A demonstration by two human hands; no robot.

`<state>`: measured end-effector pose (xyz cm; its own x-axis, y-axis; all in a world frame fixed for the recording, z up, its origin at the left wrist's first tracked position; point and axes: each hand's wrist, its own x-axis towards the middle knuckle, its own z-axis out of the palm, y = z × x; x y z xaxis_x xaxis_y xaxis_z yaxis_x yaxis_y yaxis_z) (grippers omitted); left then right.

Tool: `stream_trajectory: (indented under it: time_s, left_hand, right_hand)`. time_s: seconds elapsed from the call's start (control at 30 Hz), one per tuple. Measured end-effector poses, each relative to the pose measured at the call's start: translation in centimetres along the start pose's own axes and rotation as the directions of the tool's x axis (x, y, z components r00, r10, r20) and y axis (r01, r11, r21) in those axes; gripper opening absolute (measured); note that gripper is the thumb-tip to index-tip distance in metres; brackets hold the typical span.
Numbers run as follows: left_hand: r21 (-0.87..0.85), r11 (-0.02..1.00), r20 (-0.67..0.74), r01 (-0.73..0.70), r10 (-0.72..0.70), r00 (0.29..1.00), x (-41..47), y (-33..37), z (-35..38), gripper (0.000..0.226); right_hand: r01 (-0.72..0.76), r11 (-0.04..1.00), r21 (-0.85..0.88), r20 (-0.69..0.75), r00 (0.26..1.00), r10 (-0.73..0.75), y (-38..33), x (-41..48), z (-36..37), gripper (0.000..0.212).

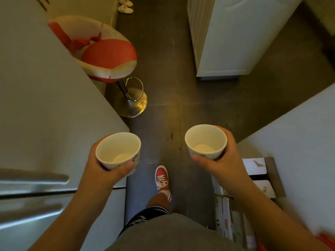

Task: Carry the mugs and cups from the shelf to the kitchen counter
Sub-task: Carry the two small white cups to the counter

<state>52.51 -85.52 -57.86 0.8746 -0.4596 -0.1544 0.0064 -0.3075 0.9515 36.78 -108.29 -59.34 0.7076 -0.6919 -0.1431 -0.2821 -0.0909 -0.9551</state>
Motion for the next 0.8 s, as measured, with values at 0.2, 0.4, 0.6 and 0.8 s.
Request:
stream_trajectory:
  time_s: [0.2, 0.4, 0.6, 0.8]
  left_hand:
    - [0.016, 1.000, 0.020, 0.017, -0.017, 1.000, 11.8, 1.1, 2.7, 0.072]
    - [0.070, 0.996, 0.221, -0.056, 0.039, 0.974, 22.1, 4.5, 8.7, 0.086]
    - [0.066, 0.986, 0.459, -0.156, 0.109, 0.882, 30.7, 8.3, 18.2, 0.073]
    - [0.007, 0.990, 0.581, -0.141, 0.111, 0.807, 38.5, 12.2, 29.4, 0.073]
  right_hand:
    - [0.007, 1.000, 0.002, -0.019, 1.000, -0.007, -1.6, 11.2, 0.6, 0.081]
    - [-0.062, 0.998, -0.017, -0.161, 0.985, 0.058, -2.0, 17.6, -3.3, 0.082]
    - [-0.150, 0.987, -0.053, -0.329, 0.936, 0.125, 0.3, 21.3, -8.6, 0.081]
    - [-0.224, 0.974, -0.033, -0.417, 0.889, 0.190, 3.5, 26.1, -14.7, 0.087]
